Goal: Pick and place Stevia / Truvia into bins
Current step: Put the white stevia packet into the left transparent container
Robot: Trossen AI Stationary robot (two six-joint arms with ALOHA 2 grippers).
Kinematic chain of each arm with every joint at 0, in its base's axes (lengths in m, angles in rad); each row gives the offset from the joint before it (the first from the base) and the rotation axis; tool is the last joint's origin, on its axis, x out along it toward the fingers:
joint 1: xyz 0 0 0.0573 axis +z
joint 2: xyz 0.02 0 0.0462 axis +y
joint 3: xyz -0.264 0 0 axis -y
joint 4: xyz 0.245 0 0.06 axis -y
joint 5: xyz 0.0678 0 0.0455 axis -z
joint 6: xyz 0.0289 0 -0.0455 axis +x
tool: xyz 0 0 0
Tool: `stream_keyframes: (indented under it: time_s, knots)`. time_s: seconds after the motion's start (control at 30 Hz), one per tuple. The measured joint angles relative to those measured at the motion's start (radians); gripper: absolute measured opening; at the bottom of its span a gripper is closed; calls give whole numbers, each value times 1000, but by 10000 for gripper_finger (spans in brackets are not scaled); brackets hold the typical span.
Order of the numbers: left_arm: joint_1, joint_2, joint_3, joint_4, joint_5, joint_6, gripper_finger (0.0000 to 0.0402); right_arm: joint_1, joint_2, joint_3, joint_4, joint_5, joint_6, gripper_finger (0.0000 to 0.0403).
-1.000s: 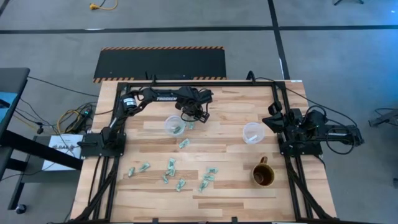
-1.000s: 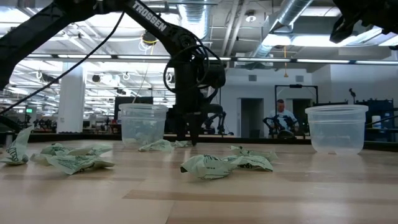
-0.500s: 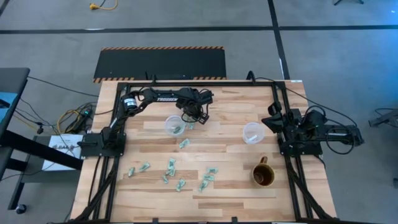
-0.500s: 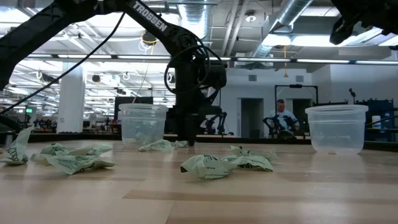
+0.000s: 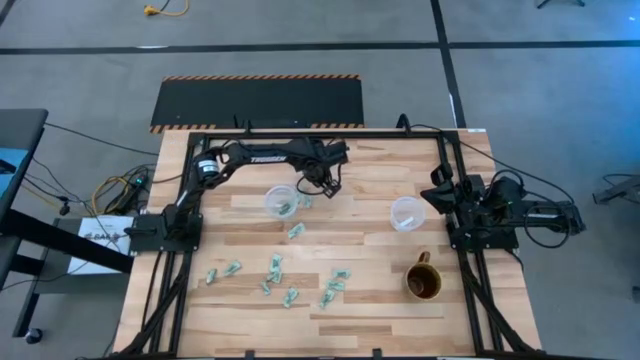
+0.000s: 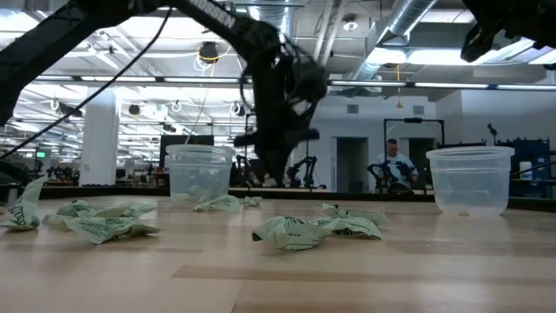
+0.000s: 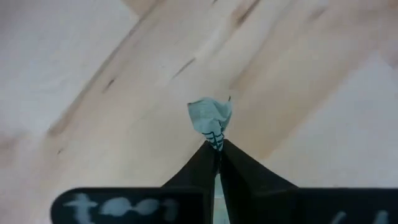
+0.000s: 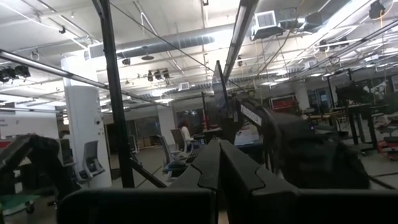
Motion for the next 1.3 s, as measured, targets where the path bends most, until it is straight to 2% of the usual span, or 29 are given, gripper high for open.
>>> stream_keyframes:
  time_s: [0.17,0.37,0.53,0.7,0.8,0.93,1.1,1.2,1.3]
  knots:
    - [-51,-80,59,-164,-113,7,1,0,0,0,-6,0,0,0]
    - [-168,-213,49,-340,-230,-52,0,0,0,0,-13,0,0,0]
    - [-252,-273,40,-456,-254,-122,0,0,0,0,-22,0,0,0]
    - [-279,-270,34,-546,-258,-180,0,0,0,0,-34,0,0,0]
    - [-275,-273,-26,-515,-249,-182,0,0,0,0,-34,0,0,0]
    - [-262,-312,-149,-446,-185,-167,0,0,0,0,-35,0,0,0]
    - [-239,-387,-321,-240,-72,-106,0,0,0,0,-36,0,0,0]
    - [-221,-432,-409,-151,-52,-96,1,0,0,0,-36,0,0,0]
    - [-198,-438,-466,-152,-41,-104,9,0,0,0,-35,0,0,0]
